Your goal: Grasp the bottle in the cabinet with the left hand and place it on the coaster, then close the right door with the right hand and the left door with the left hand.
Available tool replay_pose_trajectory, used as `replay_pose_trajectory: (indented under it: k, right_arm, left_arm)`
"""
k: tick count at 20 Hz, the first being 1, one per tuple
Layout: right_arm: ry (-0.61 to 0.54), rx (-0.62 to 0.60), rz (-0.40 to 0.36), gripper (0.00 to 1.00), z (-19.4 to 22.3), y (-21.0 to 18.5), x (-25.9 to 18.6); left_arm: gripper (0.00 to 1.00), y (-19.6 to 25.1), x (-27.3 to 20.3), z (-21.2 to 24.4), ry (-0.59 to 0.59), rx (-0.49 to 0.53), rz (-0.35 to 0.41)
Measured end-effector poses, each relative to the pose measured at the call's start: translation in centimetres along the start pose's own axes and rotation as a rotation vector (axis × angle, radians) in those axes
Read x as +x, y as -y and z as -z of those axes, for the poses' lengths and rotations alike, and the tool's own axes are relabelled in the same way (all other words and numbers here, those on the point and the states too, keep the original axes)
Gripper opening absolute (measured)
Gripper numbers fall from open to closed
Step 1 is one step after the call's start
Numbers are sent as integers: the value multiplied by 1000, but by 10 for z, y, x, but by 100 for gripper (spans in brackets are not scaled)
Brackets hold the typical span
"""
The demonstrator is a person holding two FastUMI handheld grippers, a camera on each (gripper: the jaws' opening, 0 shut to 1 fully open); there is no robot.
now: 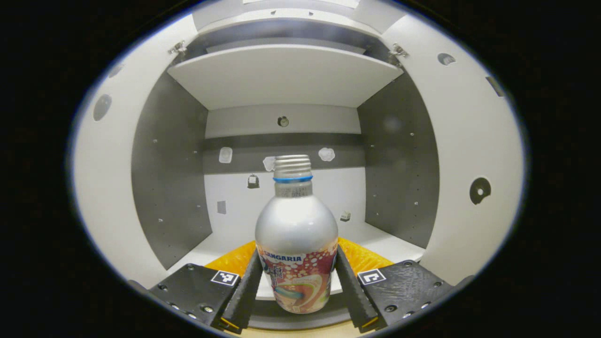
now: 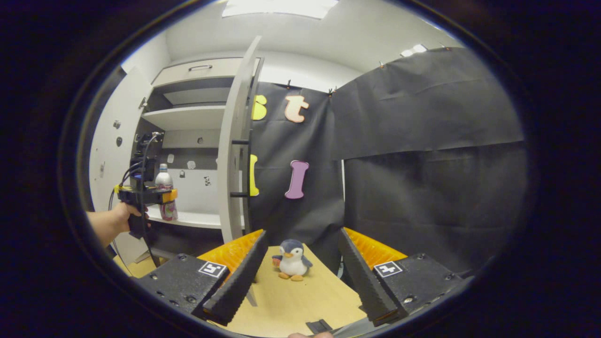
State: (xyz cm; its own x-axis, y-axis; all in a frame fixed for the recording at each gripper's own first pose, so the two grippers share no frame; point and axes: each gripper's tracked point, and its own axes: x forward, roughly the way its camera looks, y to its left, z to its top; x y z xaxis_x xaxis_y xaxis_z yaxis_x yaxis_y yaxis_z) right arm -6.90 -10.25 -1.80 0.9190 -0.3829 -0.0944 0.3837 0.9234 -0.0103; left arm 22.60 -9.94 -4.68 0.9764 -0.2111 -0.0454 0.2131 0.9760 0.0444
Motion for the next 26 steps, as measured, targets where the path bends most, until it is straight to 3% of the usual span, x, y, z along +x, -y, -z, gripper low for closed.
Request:
replay_pose_trajectory:
  k: [3,11,12,15,17,18,23,26]
  right_arm:
    - [-16,-24,-32,99,9,-6,1]
    - [-42,-39,-112,99,17,-20,0]
    - [-44,-40,-116,99,18,-21,0]
    - [-50,-23,-138,99,19,-25,0]
    - [-50,-12,-147,99,20,-28,0]
    - [-47,-10,-153,99,18,-30,0]
    - [-34,-41,-169,99,17,-40,0]
    - [-35,-48,-185,99,16,-51,-3]
  left_arm:
    - [81,1,-26,16,-5,11,2]
    - [77,7,-99,43,6,-21,-57]
    - [81,8,-107,48,-1,-26,-59]
    - [81,13,-126,61,-2,-19,-71]
    - [77,15,-138,69,-3,-6,-77]
    - [81,14,-144,74,-1,-1,-86]
    - [77,13,-169,119,-82,-59,-117]
    - [81,13,-180,141,-103,-47,-116]
